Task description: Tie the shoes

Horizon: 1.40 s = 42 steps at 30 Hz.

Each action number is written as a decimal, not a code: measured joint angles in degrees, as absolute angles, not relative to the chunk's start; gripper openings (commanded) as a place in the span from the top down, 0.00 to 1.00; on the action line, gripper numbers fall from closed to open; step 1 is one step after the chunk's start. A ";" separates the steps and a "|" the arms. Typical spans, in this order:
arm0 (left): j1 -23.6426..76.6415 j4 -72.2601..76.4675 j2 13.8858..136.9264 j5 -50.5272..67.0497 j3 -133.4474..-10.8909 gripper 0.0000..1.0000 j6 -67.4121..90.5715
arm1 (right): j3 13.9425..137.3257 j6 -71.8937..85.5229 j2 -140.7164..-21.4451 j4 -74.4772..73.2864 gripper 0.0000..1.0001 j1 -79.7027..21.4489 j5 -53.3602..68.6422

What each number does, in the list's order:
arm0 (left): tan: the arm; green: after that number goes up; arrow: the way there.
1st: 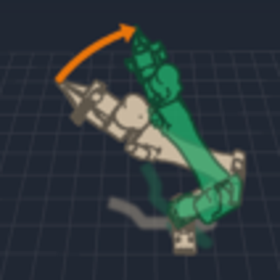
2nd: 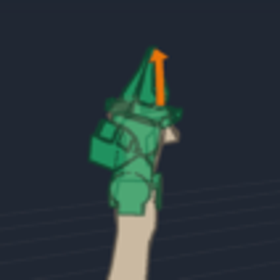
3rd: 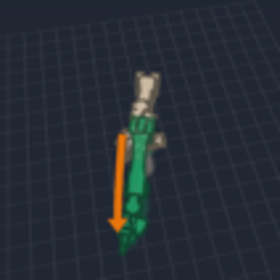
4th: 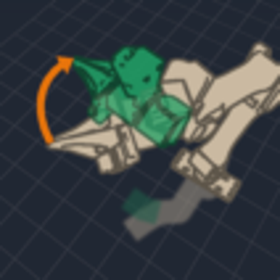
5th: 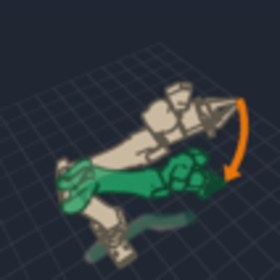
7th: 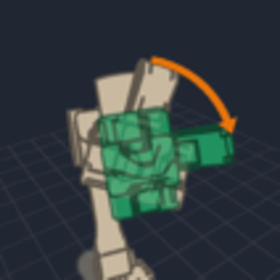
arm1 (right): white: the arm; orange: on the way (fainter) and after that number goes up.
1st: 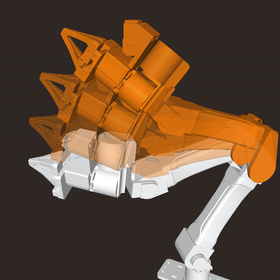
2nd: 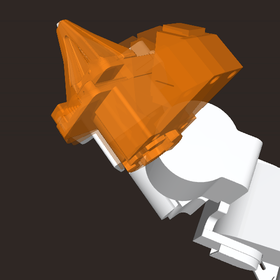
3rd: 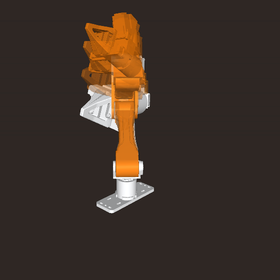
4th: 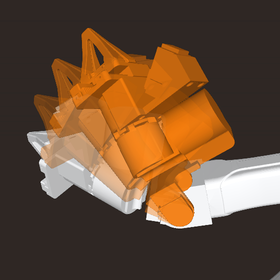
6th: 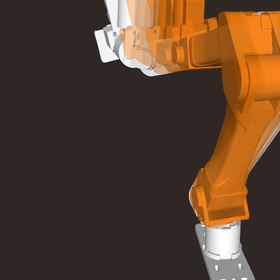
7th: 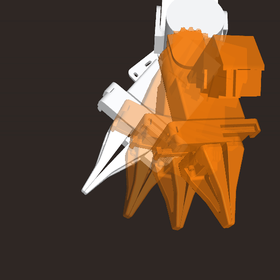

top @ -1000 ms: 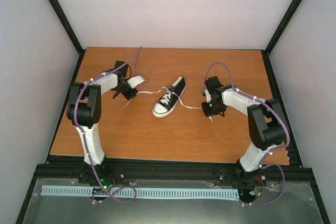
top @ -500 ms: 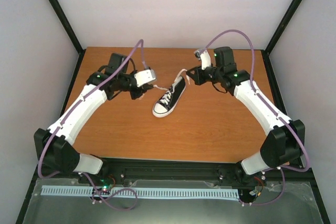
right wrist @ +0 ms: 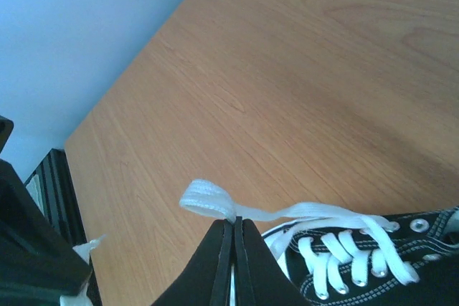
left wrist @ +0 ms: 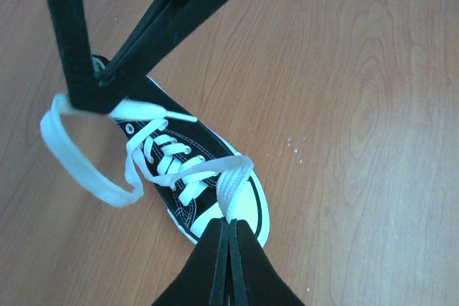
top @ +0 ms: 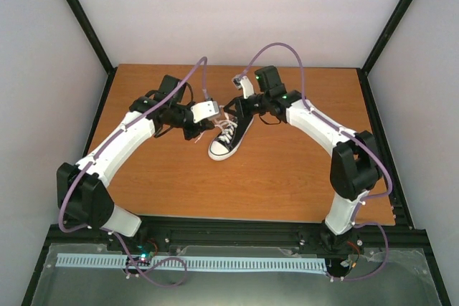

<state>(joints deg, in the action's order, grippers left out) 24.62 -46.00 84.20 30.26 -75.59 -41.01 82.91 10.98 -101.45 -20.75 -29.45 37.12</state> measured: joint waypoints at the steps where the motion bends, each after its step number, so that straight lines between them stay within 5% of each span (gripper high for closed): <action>1: 24.62 -46.00 84.23 30.20 -75.59 0.99 -41.01 | 83.72 11.05 -102.19 -21.26 0.93 -29.89 37.15; 7: 24.64 -45.45 84.16 28.03 -75.02 0.99 -41.01 | 87.20 11.27 -104.53 -23.59 0.52 -32.25 36.73; 10: 24.67 -44.66 84.18 25.58 -74.35 0.99 -40.95 | 88.33 10.72 -104.71 -25.47 0.44 -32.80 35.42; 19: 23.33 -41.71 90.11 17.04 -76.42 0.99 -39.81 | 92.33 4.91 -105.80 -30.83 0.52 -29.56 28.82; 26: 18.63 -40.40 95.07 15.53 -79.88 0.99 -38.63 | 107.44 -2.90 -119.81 -39.72 0.56 -28.01 23.92; 42: 15.75 -39.90 98.30 14.52 -79.99 0.99 -36.34 | 119.48 -12.80 -134.32 -51.51 0.65 -31.66 16.58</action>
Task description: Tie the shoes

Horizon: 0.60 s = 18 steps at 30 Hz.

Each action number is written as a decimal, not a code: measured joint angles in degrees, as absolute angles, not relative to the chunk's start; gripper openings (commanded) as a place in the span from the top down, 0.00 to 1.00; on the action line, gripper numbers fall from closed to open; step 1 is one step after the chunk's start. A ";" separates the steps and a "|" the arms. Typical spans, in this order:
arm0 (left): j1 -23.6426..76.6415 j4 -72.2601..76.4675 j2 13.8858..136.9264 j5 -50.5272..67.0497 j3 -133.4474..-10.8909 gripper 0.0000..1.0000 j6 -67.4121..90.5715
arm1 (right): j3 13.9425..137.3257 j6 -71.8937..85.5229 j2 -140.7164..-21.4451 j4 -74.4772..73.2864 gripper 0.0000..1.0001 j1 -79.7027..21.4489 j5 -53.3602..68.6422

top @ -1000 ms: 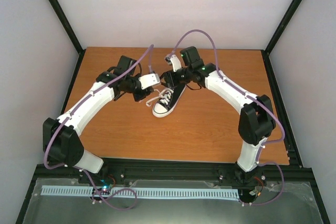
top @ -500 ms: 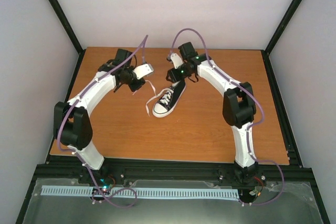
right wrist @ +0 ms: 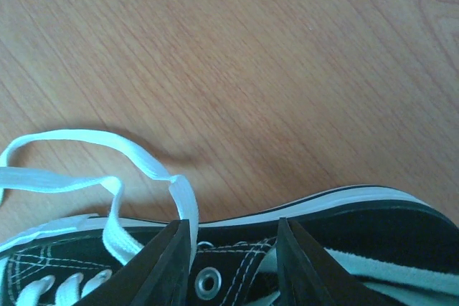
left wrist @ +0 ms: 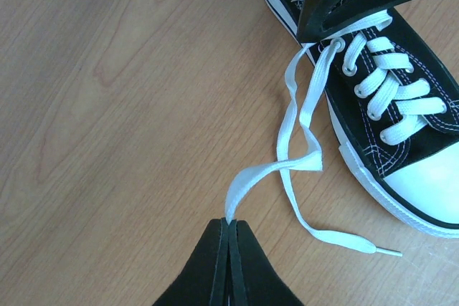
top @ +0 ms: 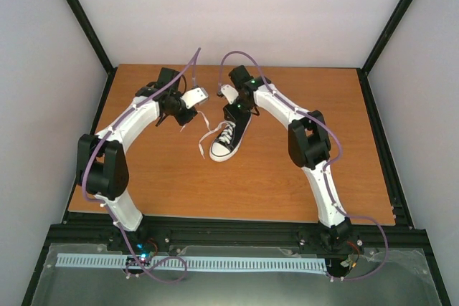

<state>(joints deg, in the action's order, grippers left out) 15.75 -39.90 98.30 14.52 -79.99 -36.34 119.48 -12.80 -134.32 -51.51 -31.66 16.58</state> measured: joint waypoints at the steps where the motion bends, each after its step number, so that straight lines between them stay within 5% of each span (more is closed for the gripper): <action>1: 15.75 -39.90 98.30 14.52 -79.99 0.99 -36.25 | 119.98 -13.15 -134.74 -51.83 0.65 -31.73 16.16; 18: 15.42 -40.03 94.32 14.79 -76.07 0.99 -36.18 | 129.99 -18.41 -137.60 -54.24 0.54 -33.45 13.93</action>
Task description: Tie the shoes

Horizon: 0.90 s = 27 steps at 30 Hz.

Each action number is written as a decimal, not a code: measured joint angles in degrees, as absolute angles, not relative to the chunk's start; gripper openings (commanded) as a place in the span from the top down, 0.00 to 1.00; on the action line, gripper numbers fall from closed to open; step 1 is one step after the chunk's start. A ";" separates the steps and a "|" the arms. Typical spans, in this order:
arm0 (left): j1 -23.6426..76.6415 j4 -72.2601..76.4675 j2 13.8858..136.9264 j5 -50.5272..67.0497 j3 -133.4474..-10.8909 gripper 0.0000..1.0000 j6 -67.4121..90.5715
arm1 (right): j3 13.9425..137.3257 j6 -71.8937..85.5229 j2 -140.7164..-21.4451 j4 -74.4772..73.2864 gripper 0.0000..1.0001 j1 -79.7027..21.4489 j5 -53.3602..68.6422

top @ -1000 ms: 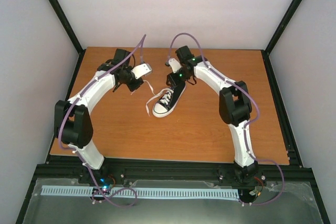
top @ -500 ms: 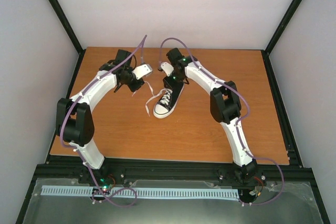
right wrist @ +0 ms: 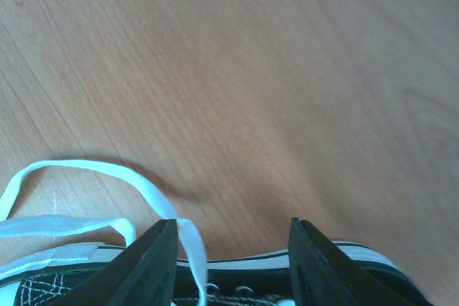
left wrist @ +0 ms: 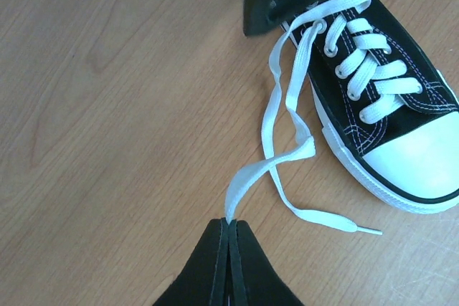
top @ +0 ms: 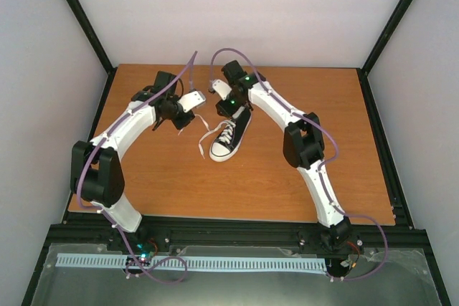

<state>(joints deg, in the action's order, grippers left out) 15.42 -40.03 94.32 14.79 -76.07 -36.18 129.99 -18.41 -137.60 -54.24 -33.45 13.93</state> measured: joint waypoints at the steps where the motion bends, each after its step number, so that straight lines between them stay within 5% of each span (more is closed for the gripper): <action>1: 15.42 -40.05 94.21 14.81 -76.07 0.99 -36.16 | 130.15 -18.74 -138.10 -54.68 0.53 -33.65 14.02; 14: 15.42 -43.88 92.12 21.91 -73.08 0.99 -37.15 | 136.79 -25.26 -147.04 -63.75 0.50 -36.16 14.33; 19: 15.42 -44.38 91.77 22.98 -73.03 0.99 -37.39 | 137.34 -27.49 -147.04 -65.93 0.76 -36.32 14.35; 27: 15.42 -44.73 92.14 23.18 -74.78 0.99 -37.01 | 137.34 -27.88 -146.69 -66.15 0.97 -36.88 15.38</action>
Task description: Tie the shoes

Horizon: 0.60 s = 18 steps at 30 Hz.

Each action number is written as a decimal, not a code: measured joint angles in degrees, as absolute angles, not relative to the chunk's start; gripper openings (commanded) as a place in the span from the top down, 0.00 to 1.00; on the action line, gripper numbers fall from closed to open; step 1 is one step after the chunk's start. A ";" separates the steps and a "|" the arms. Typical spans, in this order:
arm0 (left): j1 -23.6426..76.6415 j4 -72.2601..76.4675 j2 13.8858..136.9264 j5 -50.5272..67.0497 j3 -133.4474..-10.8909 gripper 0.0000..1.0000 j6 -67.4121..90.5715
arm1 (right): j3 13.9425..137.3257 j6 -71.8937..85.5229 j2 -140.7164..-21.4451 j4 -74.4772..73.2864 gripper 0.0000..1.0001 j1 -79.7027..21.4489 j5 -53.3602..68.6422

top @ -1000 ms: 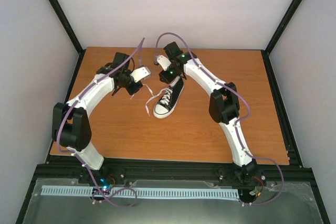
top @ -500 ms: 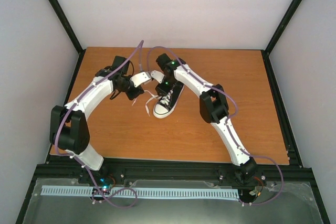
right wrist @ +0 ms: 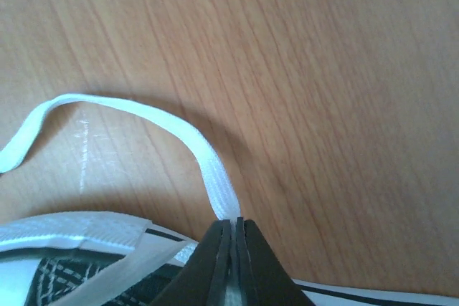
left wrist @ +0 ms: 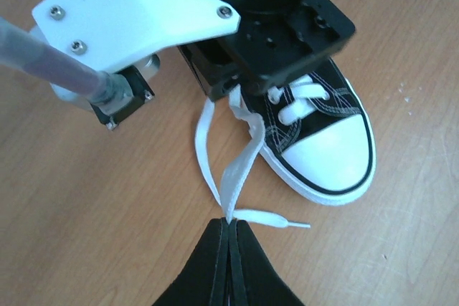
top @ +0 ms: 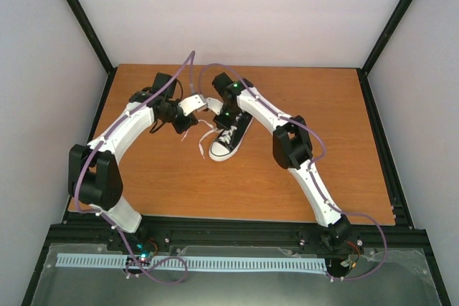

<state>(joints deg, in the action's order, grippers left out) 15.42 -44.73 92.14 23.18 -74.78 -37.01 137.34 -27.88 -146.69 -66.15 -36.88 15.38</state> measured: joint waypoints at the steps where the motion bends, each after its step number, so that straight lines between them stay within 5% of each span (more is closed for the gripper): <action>1: 15.42 -44.66 92.44 23.18 -75.46 0.99 -36.84 | 137.34 -27.53 -146.36 -65.91 0.97 -36.84 15.79; 8: 15.42 -44.49 94.70 23.79 -79.70 0.99 -36.18 | 132.51 -25.91 -138.32 -61.71 0.91 -36.10 19.09; 18: 15.42 -44.77 95.37 27.75 -83.46 0.99 -36.21 | 121.25 -23.55 -129.82 -55.00 0.97 -34.09 23.09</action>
